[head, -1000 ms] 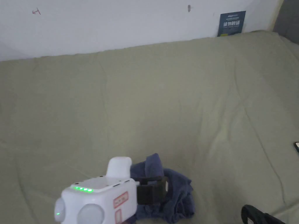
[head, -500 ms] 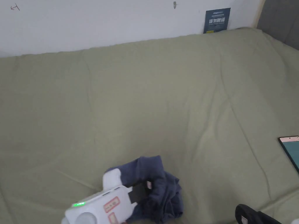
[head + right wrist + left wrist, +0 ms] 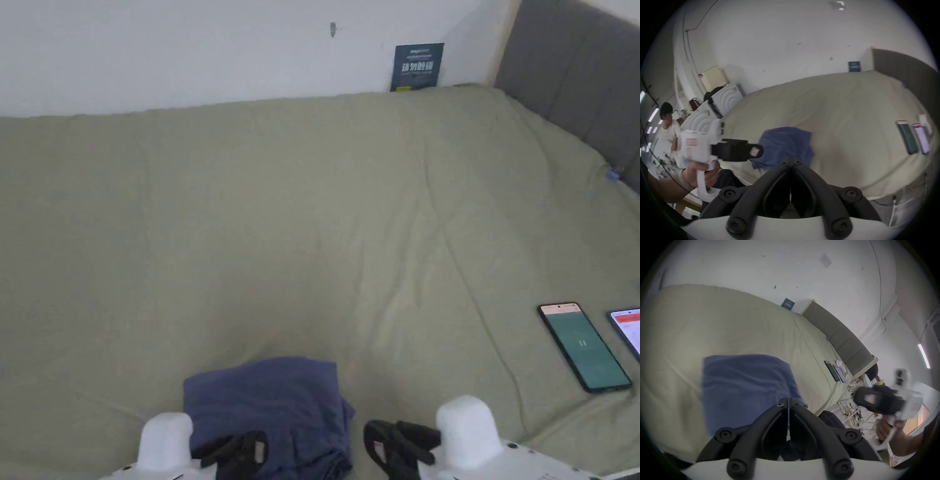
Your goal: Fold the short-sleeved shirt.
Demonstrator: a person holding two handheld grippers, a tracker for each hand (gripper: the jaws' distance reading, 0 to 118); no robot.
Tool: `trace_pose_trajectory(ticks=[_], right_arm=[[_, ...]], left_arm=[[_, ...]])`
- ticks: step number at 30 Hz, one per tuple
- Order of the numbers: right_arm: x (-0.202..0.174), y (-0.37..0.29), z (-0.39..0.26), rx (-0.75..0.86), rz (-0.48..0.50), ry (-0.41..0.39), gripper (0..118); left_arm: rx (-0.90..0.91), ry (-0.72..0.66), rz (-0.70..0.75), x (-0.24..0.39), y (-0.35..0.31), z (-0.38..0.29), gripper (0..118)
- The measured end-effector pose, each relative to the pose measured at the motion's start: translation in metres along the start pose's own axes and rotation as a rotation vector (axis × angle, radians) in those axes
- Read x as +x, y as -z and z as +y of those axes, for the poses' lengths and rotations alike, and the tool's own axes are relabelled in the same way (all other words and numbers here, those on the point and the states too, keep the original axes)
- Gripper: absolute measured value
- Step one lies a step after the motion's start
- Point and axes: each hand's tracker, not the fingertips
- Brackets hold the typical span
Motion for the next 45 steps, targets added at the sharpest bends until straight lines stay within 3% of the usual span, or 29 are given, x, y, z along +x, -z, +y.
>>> trace_pose_trajectory(ticks=[1, 3, 4, 5, 6, 7, 8, 9, 10, 11, 12, 13, 19, 23, 25, 26, 27, 28, 29, 30, 31, 33, 37, 45], right_arm=[[0.005, 0.023, 0.007, -0.023, 0.062, 0.027, 0], [0.023, 0.065, 0.014, -0.071, 0.217, 0.162, 0], [0.035, 0.085, 0.014, -0.084, 0.274, 0.253, 0], [0.047, 0.103, 0.011, -0.094, 0.312, 0.326, 0], [0.056, 0.115, 0.008, -0.113, 0.310, 0.362, 0], [0.065, 0.127, 0.004, -0.137, 0.242, 0.369, 0], [0.074, 0.136, -0.001, -0.186, 0.126, 0.335, 0], [0.081, 0.145, -0.005, -0.245, 0.051, 0.309, 0], [0.089, 0.153, -0.010, -0.308, 0.048, 0.300, 0], [0.095, 0.154, -0.014, -0.279, 0.101, 0.330, 0], [0.096, 0.149, -0.013, -0.223, 0.157, 0.381, 0], [0.096, 0.150, -0.010, -0.240, 0.130, 0.388, 0], [0.097, 0.148, -0.011, -0.229, 0.144, 0.361, 0], [0.101, 0.148, -0.016, -0.212, 0.175, 0.394, 0], [0.101, 0.147, -0.017, -0.207, 0.182, 0.405, 0], [0.101, 0.147, -0.017, -0.206, 0.184, 0.407, 0], [0.102, 0.145, -0.017, -0.205, 0.187, 0.406, 0], [0.101, 0.144, -0.016, -0.205, 0.187, 0.403, 0], [0.100, 0.139, -0.015, -0.199, 0.189, 0.390, 0], [0.099, 0.132, -0.015, -0.163, 0.254, 0.363, 0], [0.098, 0.127, -0.015, -0.147, 0.290, 0.354, 0], [0.089, 0.110, -0.014, -0.137, 0.286, 0.339, 0], [0.080, 0.077, -0.014, -0.115, 0.286, 0.315, 0], [0.054, 0.038, -0.023, -0.146, 0.263, 0.264, 0]], left_arm=[[0.010, -0.014, 0.010, -0.008, -0.009, -0.001, 2], [0.023, -0.023, 0.035, -0.023, -0.020, -0.002, 7], [0.029, -0.037, 0.046, -0.030, -0.024, -0.003, 13], [0.040, -0.070, 0.040, -0.039, -0.029, -0.003, 30], [0.055, -0.106, 0.024, -0.046, -0.033, -0.002, 47], [0.059, -0.151, -0.009, -0.056, -0.034, -0.001, 58], [0.053, -0.194, -0.024, -0.066, -0.035, 0.000, 58], [0.045, -0.220, -0.027, -0.075, -0.034, 0.000, 99], [0.054, -0.253, -0.041, -0.086, -0.034, -0.001, 115], [0.089, -0.285, -0.070, -0.095, -0.030, 0.000, 117], [0.082, -0.331, -0.124, -0.107, -0.026, 0.001, 117], [0.064, -0.382, -0.182, -0.119, -0.019, 0.002, 117], [-0.010, -0.533, -0.305, -0.158, 0.042, 0.001, 117], [-0.051, -0.562, -0.528, -0.140, 0.070, 0.005, 117], [-0.093, -0.519, -0.528, -0.128, 0.085, 0.004, 116], [-0.083, -0.461, -0.457, -0.123, 0.088, 0.003, 112], [-0.098, -0.474, -0.390, -0.125, 0.091, 0.004, 86], [-0.092, -0.503, -0.349, -0.127, 0.089, 0.006, 30], [-0.092, -0.554, -0.217, -0.131, 0.090, 0.006, 21], [-0.107, -0.576, -0.157, -0.135, 0.090, 0.003, 21], [-0.105, -0.583, -0.236, -0.138, 0.086, 0.000, 21], [-0.070, -0.494, -0.210, -0.129, 0.076, 0.004, 21], [-0.049, -0.443, -0.193, -0.140, 0.031, 0.016, 21], [0.013, -0.407, 0.047, -0.280, -0.146, 0.049, 21]])
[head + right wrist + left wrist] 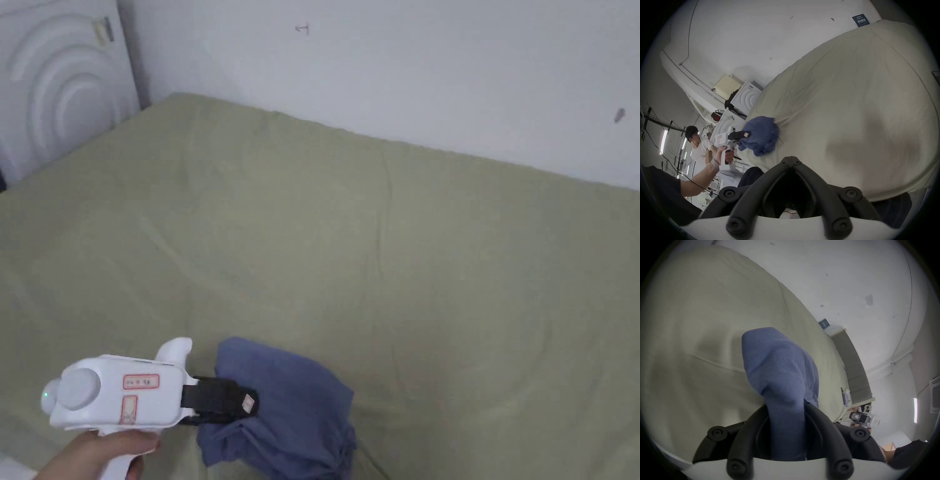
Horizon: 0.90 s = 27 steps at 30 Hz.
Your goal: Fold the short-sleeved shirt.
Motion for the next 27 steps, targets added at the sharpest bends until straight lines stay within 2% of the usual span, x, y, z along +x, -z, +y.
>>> trace_pose_trajectory(ticks=[5, 8, 11, 12, 13, 14, 15, 16, 19, 23, 25, 26, 27], right_arm=[[-0.009, 0.001, -0.009, 0.009, -0.018, 0.030, 0], [-0.012, 0.004, -0.012, 0.006, -0.040, 0.030, 0], [-0.018, 0.001, -0.012, 0.006, -0.056, 0.035, 0], [-0.020, -0.001, -0.012, 0.009, -0.059, 0.033, 0], [-0.021, -0.002, -0.011, 0.012, -0.060, 0.029, 0], [-0.023, -0.004, -0.010, 0.015, -0.066, 0.025, 0], [-0.021, -0.006, -0.009, 0.018, -0.075, 0.024, 0], [-0.021, -0.008, -0.008, 0.019, -0.080, 0.024, 0], [-0.025, -0.013, -0.005, 0.024, -0.092, 0.015, 0], [-0.029, -0.018, -0.002, 0.048, -0.090, -0.010, 0], [-0.034, -0.019, 0.002, 0.076, -0.163, -0.084, 0], [-0.039, -0.019, 0.005, 0.095, -0.257, -0.125, 0], [-0.045, -0.019, 0.010, 0.115, -0.343, -0.169, 0]], left_arm=[[-0.029, 0.070, 0.169, -0.068, -0.081, 0.048, 21], [-0.014, 0.058, 0.248, -0.093, -0.104, 0.063, 21], [-0.002, -0.035, 0.248, -0.113, -0.108, 0.067, 21], [-0.004, -0.040, 0.245, -0.115, -0.106, 0.067, 26], [-0.006, -0.036, 0.243, -0.115, -0.103, 0.066, 43], [-0.014, -0.045, 0.256, -0.113, -0.101, 0.068, 74], [-0.023, -0.037, 0.298, -0.111, -0.100, 0.069, 112], [-0.027, 0.003, 0.319, -0.109, -0.104, 0.069, 118], [0.074, 0.063, 0.343, -0.099, -0.140, 0.078, 118], [0.256, 0.104, 0.528, -0.067, -0.194, 0.087, 118], [0.354, 0.156, 0.740, -0.034, -0.198, 0.076, 118], [0.408, 0.197, 0.814, -0.017, -0.200, 0.071, 117], [0.393, 0.222, 0.726, 0.007, -0.193, 0.057, 112]])
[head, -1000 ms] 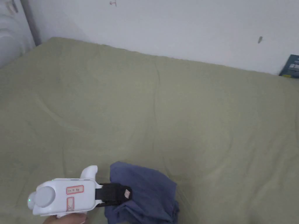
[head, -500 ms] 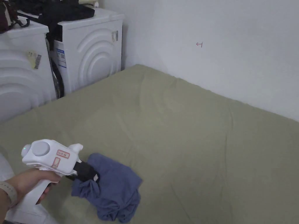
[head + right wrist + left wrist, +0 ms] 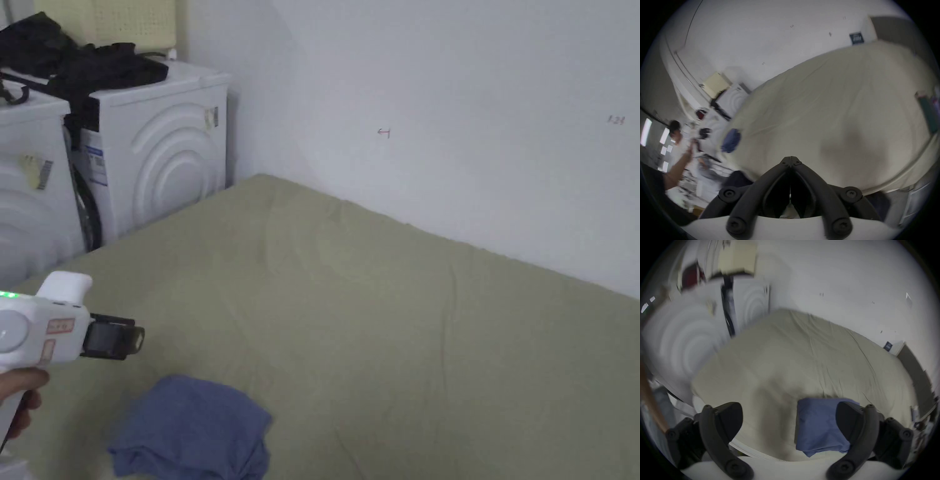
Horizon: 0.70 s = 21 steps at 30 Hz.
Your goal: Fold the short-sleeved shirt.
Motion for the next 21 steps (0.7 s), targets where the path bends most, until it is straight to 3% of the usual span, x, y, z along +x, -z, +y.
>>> trace_pose_trajectory(ticks=[2, 6, 14, 18, 21], right_arm=[[-0.007, -0.005, 0.016, 0.074, -0.090, -0.065, 0], [-0.018, -0.015, 0.067, 0.247, -0.153, -0.141, 1], [-0.057, -0.069, 0.149, 0.530, -0.254, -0.397, 2], [-0.072, -0.107, 0.169, 0.722, -0.273, -0.461, 3], [-0.081, -0.129, 0.184, 0.774, -0.266, -0.451, 3]], left_arm=[[0.148, 0.037, -0.051, 0.041, -0.030, -0.008, 96], [0.271, 0.076, -0.099, 0.152, -0.054, -0.040, 13], [0.600, 0.231, -0.270, 0.318, -0.111, -0.041, 13], [0.775, 0.271, -0.250, 0.361, -0.157, -0.025, 13], [0.851, 0.312, -0.216, 0.370, -0.177, -0.016, 13]])
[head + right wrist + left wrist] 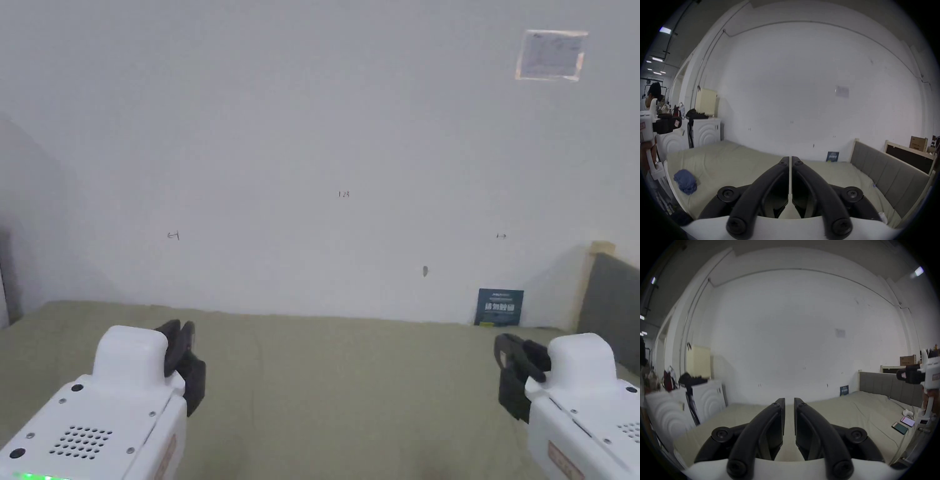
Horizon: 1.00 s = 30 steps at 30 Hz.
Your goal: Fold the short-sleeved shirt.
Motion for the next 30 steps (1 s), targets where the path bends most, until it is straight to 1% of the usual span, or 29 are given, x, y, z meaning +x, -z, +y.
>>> trace_pose_trajectory(ticks=[3, 6, 8, 10, 11, 12, 13, 14, 15, 16, 18, 19, 20, 21, 25, 28, 29, 30], right_arm=[[-0.003, -0.003, 0.020, 0.030, -0.003, 0.017, 5], [-0.013, -0.010, 0.029, 0.082, -0.019, 0.002, 5], [-0.018, -0.009, 0.031, 0.080, -0.020, -0.003, 5], [-0.021, -0.008, 0.031, 0.061, -0.019, -0.006, 8], [-0.022, -0.007, 0.030, 0.050, -0.015, 0.001, 12], [-0.022, -0.006, 0.028, 0.040, -0.006, 0.007, 20], [-0.022, -0.005, 0.027, 0.030, -0.002, 0.008, 32], [-0.024, -0.004, 0.025, 0.025, -0.006, 0.008, 47], [-0.023, -0.003, 0.024, 0.027, -0.007, 0.008, 68], [-0.024, -0.004, 0.023, 0.028, -0.006, 0.010, 81], [-0.026, -0.005, 0.022, 0.040, -0.017, 0.014, 103], [-0.026, -0.006, 0.022, 0.043, -0.017, 0.015, 109], [-0.026, -0.006, 0.023, 0.048, -0.015, 0.017, 115], [-0.026, -0.007, 0.024, 0.052, -0.010, 0.018, 118], [-0.025, -0.007, 0.026, 0.053, -0.014, 0.029, 118], [-0.025, -0.005, 0.031, 0.014, -0.019, 0.041, 118], [-0.025, -0.003, 0.032, -0.001, -0.015, 0.040, 118], [-0.025, -0.001, 0.031, -0.006, 0.018, 0.042, 118]], left_arm=[[0.019, 0.032, 0.010, 0.001, -0.001, 0.015, 13], [0.027, 0.034, 0.011, -0.002, -0.002, 0.023, 13], [0.026, 0.028, 0.013, -0.005, -0.003, 0.024, 13], [0.022, 0.022, 0.021, -0.004, -0.003, 0.023, 13], [0.018, 0.020, 0.026, -0.005, -0.003, 0.023, 13], [0.020, 0.015, 0.026, -0.006, -0.004, 0.023, 19], [0.021, 0.012, 0.025, -0.007, -0.004, 0.023, 34], [0.023, 0.008, 0.026, -0.006, -0.005, 0.024, 60], [0.020, 0.007, 0.024, -0.006, -0.004, 0.025, 93], [0.003, 0.006, 0.018, -0.007, -0.002, 0.026, 105], [0.019, 0.002, 0.011, -0.006, -0.004, 0.026, 108], [0.021, 0.007, 0.017, -0.006, -0.004, 0.027, 111], [0.020, 0.012, 0.024, -0.005, -0.003, 0.027, 117], [0.015, 0.010, 0.028, -0.005, -0.002, 0.027, 118], [0.003, -0.003, 0.018, -0.004, -0.002, 0.025, 118], [0.002, 0.002, 0.024, -0.004, -0.002, 0.024, 118], [0.001, -0.004, 0.023, -0.004, -0.002, 0.024, 118], [-0.001, -0.009, 0.023, -0.006, -0.002, 0.025, 118]])
